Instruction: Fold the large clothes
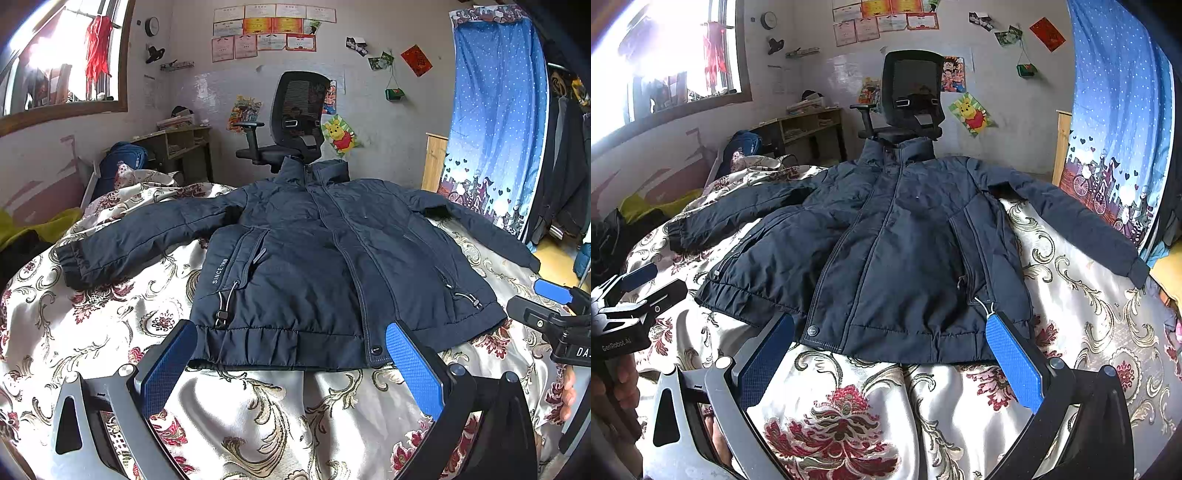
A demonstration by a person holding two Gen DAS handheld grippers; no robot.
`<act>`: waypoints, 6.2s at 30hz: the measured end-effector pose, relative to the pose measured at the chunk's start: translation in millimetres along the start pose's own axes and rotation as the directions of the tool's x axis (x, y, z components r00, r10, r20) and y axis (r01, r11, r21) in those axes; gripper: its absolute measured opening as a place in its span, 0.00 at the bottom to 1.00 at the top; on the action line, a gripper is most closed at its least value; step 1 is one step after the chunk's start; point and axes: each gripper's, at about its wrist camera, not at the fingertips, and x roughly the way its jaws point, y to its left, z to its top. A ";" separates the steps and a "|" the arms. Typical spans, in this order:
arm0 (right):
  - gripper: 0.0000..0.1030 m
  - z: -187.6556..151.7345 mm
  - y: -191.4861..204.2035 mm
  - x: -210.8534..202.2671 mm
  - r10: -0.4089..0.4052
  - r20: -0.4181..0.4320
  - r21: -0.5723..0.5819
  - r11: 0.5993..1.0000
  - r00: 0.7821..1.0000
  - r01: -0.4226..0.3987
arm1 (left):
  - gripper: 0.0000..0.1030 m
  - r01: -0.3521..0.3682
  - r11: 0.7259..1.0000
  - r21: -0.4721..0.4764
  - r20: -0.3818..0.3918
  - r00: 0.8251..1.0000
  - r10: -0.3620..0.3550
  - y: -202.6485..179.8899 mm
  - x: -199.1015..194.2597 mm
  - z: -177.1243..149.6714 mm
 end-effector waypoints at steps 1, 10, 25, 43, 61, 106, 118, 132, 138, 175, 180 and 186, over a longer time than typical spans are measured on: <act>0.99 -0.1 0.3 0.0 0.000 0.000 0.000 1.000 1.000 0.000 | 1.00 0.000 1.000 -0.001 0.001 1.000 0.000 0.6 0.0 0.0; 0.99 -2.1 1.7 -1.6 -0.002 -0.002 0.004 1.000 1.000 0.002 | 1.00 0.000 1.000 -0.001 0.000 1.000 0.000 0.2 0.2 -0.1; 0.99 5.6 13.3 10.0 -0.158 -0.045 -0.035 0.987 0.986 0.157 | 1.00 -0.053 0.998 -0.029 -0.035 0.998 0.052 8.5 10.7 8.5; 0.99 49.6 12.9 10.0 -0.347 0.016 -0.118 0.931 0.938 0.347 | 1.00 -0.248 0.968 0.036 0.045 0.968 0.246 22.0 30.3 81.0; 0.99 97.0 -27.8 60.4 -0.257 0.017 -0.006 0.966 0.966 0.257 | 1.00 -0.342 0.907 0.244 0.063 0.939 0.337 -11.1 84.5 171.4; 0.81 18.4 -291.0 188.2 -0.154 0.005 0.920 0.387 0.988 0.056 | 1.00 0.022 0.982 0.189 -0.195 0.981 0.015 -205.2 387.5 202.7; 0.04 23.2 -330.6 192.1 -0.255 -0.099 0.911 0.367 0.962 0.191 | 1.00 0.111 0.993 0.052 -0.292 0.952 -0.091 -229.7 455.9 211.9; 0.01 150.5 -291.6 118.9 -0.503 0.164 0.512 0.779 0.849 0.362 | 1.00 0.103 0.980 0.167 -0.314 0.948 -0.046 -206.1 442.6 213.3; 0.01 239.7 -216.2 119.0 -0.366 0.324 0.155 0.930 0.873 0.332 | 1.00 0.059 0.992 0.115 -0.270 0.963 -0.026 -134.9 406.9 232.2; 0.06 373.5 -207.6 151.7 -0.316 0.204 0.024 0.948 0.926 0.318 | 1.00 -0.047 0.985 -0.167 -0.251 0.968 0.003 40.0 317.1 216.0; 0.06 378.9 -100.9 172.8 -0.181 0.123 -0.341 0.916 0.976 0.213 | 1.00 -0.086 0.925 -0.370 -0.274 0.962 -0.020 95.9 316.2 206.7; 0.06 308.3 -20.4 202.1 -0.132 -0.076 -0.539 0.839 0.988 0.071 | 1.00 -0.130 0.889 -0.440 -0.262 0.965 0.012 141.1 306.4 183.3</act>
